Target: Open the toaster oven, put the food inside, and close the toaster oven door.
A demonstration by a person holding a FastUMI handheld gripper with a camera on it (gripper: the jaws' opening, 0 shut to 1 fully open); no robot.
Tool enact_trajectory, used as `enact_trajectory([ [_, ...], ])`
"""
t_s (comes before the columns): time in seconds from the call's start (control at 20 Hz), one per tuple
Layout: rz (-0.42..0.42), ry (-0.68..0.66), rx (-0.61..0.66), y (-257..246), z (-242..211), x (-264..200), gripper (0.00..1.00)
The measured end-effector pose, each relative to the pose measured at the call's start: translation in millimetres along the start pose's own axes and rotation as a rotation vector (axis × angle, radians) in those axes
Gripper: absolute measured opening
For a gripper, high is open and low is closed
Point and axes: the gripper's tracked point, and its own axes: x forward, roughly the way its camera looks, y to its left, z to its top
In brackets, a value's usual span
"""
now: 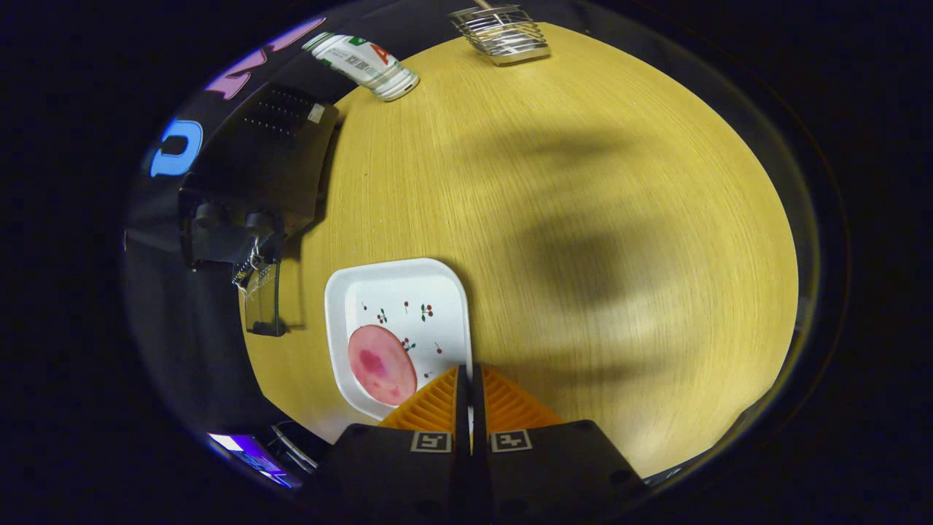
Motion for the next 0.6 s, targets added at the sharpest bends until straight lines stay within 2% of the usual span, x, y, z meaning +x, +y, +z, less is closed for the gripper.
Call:
enact_trajectory([
  [0.3,0.133,-0.040,0.225,6.0,-21.5,-6.1,0.05],
  [0.6,0.215,-0.126,0.332,20.6,-26.6,-26.2,0.05],
])
